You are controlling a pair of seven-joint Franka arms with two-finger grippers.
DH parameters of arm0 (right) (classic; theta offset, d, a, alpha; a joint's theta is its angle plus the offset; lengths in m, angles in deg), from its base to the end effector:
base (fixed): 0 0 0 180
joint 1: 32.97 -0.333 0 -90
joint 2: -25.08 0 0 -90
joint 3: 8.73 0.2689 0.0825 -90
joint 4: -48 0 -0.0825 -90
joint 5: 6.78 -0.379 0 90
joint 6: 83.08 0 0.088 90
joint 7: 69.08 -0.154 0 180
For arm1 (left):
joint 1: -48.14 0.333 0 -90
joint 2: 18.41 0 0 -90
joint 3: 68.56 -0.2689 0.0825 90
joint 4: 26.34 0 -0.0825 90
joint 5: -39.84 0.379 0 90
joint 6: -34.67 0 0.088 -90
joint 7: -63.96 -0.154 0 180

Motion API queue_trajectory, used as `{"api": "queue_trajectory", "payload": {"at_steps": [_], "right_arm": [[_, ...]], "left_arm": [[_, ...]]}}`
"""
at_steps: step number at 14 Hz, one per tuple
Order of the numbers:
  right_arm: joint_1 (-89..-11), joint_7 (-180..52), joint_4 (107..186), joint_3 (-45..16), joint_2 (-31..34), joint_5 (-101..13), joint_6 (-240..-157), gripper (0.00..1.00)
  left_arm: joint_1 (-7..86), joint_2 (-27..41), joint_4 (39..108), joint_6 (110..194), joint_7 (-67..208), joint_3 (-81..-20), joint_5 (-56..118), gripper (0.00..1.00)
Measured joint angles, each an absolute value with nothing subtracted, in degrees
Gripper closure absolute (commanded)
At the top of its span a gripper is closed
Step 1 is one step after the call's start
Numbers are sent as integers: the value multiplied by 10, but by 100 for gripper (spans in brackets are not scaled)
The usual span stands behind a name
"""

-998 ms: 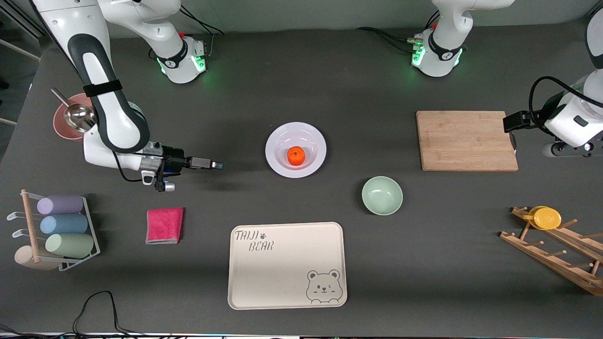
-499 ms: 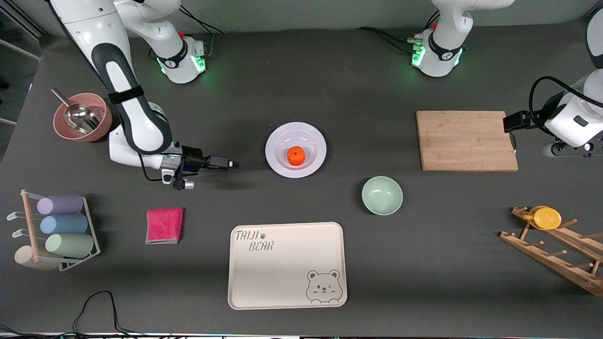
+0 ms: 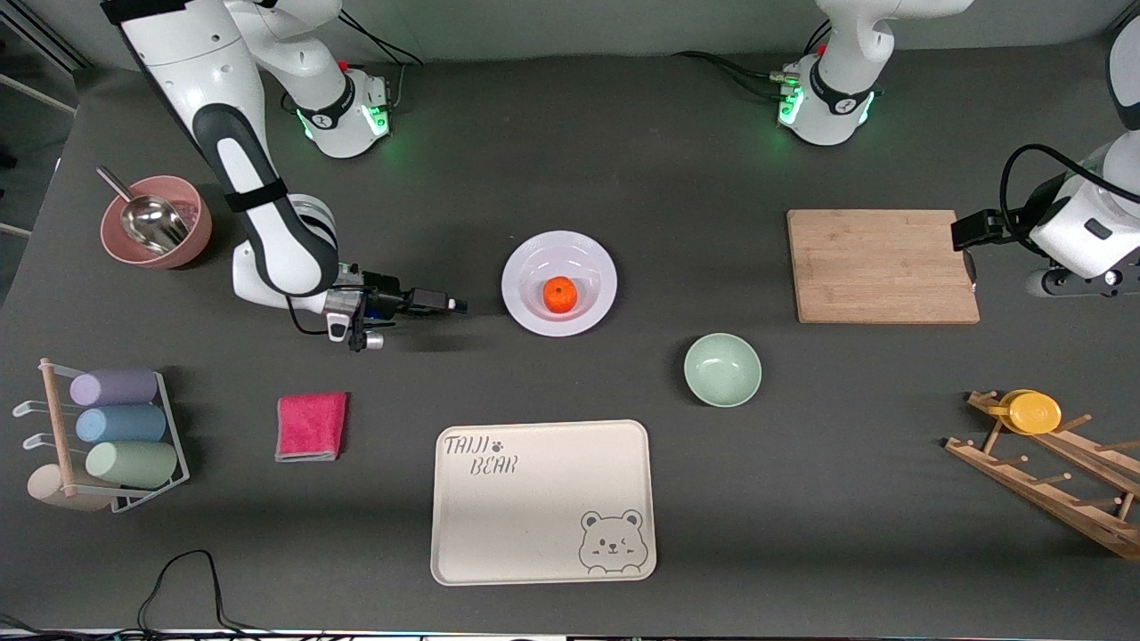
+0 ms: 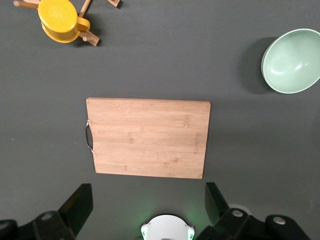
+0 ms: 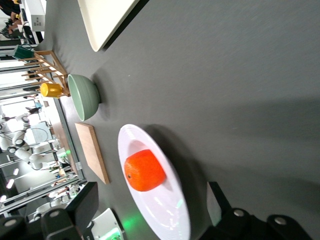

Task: Place orange and plate with both arms
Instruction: 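Reach the right gripper toward the white plate rim, then grip the plate rim with the right gripper and lift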

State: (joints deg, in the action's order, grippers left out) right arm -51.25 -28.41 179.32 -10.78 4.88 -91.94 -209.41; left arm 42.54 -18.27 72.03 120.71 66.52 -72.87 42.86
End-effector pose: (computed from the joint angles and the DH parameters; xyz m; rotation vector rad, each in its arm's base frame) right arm 0.4561 0.2058 0.1169 -2.1574 0.2573 0.1502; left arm 0.5230 -0.0034 0.4581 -3.0634 -0.0308 0.3318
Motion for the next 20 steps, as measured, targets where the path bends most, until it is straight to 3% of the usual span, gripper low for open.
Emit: {"api": "queue_trajectory", "payload": {"at_steps": [16, 18, 20], "right_arm": [[-597, -139, 1802, -107, -6, -1044, -2125, 1], [-614, -135, 1805, -107, -8, -1067, -2130, 5], [-635, -131, 1805, -107, -8, -1083, -2152, 17]], "left_arm": [[425, -183, 720, 1207, 665, -728, 429, 0], [425, -183, 720, 1207, 665, -728, 429, 0], [425, -183, 720, 1207, 665, -728, 429, 0]]}}
